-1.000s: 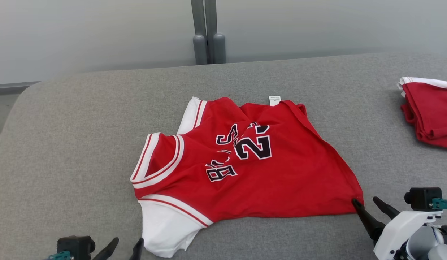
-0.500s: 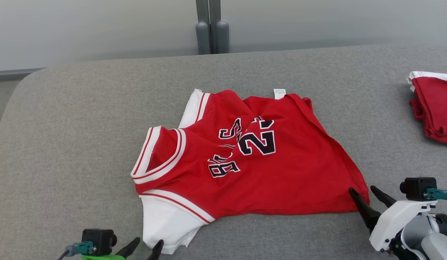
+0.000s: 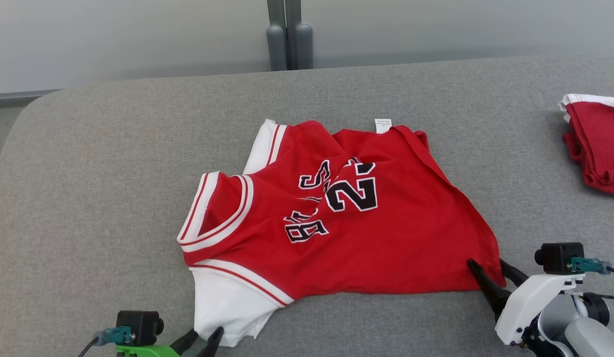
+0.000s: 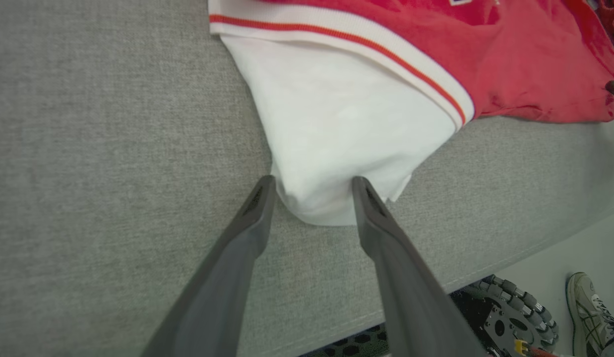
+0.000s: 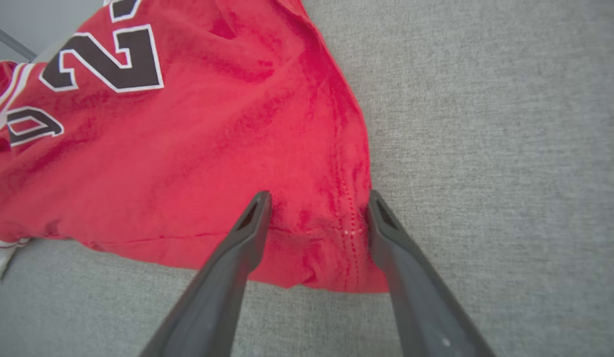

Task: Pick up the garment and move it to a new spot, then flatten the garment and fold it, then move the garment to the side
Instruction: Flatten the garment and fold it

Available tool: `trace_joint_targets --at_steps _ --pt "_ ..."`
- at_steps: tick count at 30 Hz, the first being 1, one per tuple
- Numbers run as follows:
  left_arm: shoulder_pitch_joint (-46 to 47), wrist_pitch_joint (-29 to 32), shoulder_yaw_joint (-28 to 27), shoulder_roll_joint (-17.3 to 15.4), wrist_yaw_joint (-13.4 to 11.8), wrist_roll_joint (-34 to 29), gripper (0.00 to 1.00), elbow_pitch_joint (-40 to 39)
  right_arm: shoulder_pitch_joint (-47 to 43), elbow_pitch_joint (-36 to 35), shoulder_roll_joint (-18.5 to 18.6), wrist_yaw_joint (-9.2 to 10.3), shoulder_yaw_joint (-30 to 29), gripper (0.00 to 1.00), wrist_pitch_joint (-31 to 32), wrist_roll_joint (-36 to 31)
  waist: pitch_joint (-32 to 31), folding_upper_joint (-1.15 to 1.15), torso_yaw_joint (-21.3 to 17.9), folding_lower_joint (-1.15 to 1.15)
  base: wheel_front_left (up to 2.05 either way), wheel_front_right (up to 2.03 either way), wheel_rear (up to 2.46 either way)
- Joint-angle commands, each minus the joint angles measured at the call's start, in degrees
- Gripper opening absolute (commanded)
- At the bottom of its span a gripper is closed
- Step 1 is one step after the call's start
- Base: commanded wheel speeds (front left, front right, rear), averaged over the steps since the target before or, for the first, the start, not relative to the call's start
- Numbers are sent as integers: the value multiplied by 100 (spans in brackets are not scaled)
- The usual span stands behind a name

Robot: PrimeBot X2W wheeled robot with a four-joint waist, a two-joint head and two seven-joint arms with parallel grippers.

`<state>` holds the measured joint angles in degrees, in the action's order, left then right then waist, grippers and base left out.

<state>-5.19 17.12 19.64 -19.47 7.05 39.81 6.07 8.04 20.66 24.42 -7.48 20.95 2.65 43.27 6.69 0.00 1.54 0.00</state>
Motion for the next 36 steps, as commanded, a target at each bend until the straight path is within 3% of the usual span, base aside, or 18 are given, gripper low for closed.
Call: trace_joint_targets --at_steps 1,2,3,4,14,22,31,36 --pt "82 -23 15 -46 18 64 0 30 64 26 35 -3 24 42 -33 58 -1 0 0 0 0 0 0" --pt "89 -37 24 -50 21 76 0 37 69 30 41 -3 41 32 -37 79 -4 0 0 0 0 0 0" --pt "89 -40 39 -51 25 98 0 49 70 33 47 -3 61 3 -45 83 -8 0 -2 0 0 0 0" --pt "86 -35 57 -55 27 120 0 57 70 38 51 -3 76 0 -52 97 -12 0 -4 0 0 0 0" --pt "133 -339 30 -119 39 337 0 -306 183 -313 56 -3 40 0 -571 408 -72 0 2 0 0 0 0" --pt "829 -399 -114 -606 50 363 0 -1032 720 -1101 255 -3 145 0 -831 1025 88 0 25 0 0 0 0" --pt "3044 -202 -364 -1039 48 612 0 -781 2644 -1156 578 -4 306 0 -1020 1969 1061 0 100 0 0 0 0" --pt "4758 -7 16 -1166 48 450 0 -186 4128 -811 797 -4 465 0 -881 2422 1744 0 207 0 0 0 0"
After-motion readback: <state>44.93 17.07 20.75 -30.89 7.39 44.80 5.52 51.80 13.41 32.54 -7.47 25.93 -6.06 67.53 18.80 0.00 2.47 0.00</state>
